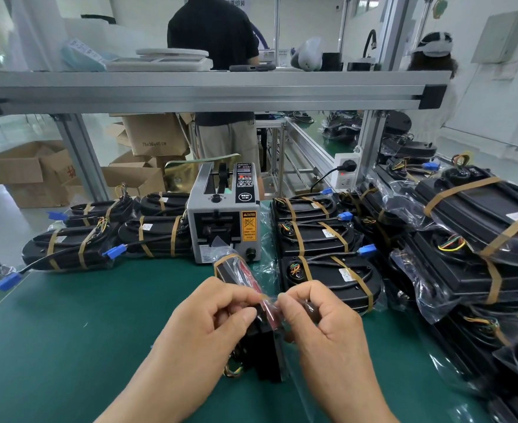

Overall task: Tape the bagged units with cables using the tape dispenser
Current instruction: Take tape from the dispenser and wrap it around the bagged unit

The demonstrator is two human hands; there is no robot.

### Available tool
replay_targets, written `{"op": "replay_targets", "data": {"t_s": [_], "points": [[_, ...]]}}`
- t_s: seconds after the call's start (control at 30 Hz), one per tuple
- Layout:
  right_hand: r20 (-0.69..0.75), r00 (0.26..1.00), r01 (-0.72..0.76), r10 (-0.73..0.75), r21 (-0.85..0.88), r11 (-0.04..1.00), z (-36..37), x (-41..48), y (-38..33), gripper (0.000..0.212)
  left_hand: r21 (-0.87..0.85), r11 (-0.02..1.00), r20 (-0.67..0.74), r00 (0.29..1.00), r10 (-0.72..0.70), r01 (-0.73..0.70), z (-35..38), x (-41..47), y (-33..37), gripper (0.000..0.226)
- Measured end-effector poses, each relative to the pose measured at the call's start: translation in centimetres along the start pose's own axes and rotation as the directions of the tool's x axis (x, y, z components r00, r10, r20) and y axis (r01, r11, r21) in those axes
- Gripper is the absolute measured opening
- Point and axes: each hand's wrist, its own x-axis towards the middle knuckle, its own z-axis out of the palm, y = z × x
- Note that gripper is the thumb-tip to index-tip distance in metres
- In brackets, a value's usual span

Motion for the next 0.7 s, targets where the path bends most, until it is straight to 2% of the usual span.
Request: {"op": "replay_targets", "data": {"t_s": [0.27,0.43,0.7], "points": [[0.003,1.000,-0.001,0.001,0.023,1.000,0.1,0.0,0.0,0.016,0.110,0.983,0.108,0.985,0.136,-0.148,-1.3,1.0,0.9,0.024],[-0.004,1.000,-0.008,0.008,0.018,1.000,0.2,0.1,0.3,0.017,0.146,0.973,0.212,0.966,0.145,-0.178,-1.5,1.8,1.2,0.027],[-0.017,1.000,0.004,-0.004,0.001,1.000,0.4,0.0,0.1,0.017,0.170,0.972,0.361,0.928,0.090,-0.160,-1.9,3.4,1.7,0.016]]}}
